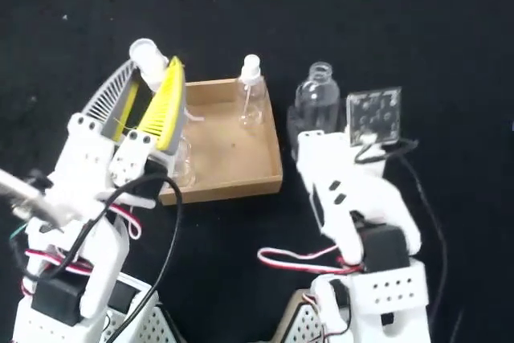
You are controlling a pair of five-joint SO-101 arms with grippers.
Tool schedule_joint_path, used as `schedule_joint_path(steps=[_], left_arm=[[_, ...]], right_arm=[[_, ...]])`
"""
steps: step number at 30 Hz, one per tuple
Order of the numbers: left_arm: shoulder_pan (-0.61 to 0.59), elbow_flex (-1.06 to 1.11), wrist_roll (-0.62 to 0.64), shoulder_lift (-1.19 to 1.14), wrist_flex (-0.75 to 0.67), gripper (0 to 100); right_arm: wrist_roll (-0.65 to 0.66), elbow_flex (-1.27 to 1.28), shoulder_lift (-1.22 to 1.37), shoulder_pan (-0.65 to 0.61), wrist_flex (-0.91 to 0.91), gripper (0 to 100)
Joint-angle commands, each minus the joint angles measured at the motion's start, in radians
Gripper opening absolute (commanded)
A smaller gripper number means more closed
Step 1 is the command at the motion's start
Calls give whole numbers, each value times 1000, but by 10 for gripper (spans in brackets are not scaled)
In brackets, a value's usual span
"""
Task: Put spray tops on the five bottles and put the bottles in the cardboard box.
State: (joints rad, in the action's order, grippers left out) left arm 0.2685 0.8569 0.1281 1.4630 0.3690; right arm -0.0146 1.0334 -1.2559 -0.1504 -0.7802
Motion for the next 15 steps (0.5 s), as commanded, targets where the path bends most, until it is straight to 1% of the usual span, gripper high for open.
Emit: schedule_joint_path(steps=[1, 5, 7, 9, 12, 15], left_arm=[[54, -15, 6, -2, -74, 30], [111, -15, 6, -2, -80, 30], [131, -13, 6, -3, -121, 30], [148, 2, 6, -3, -183, 30], [176, 48, 6, -12, -318, 30], [211, 74, 6, -77, -411, 30]], right_arm=[[-9, 71, -82, -87, 94, 11], [-9, 148, -122, -153, 164, 11], [-9, 182, -150, -178, 189, 11], [-9, 219, -186, -196, 212, 11], [-9, 280, -254, -218, 253, 10], [-9, 340, -321, -230, 290, 10]])
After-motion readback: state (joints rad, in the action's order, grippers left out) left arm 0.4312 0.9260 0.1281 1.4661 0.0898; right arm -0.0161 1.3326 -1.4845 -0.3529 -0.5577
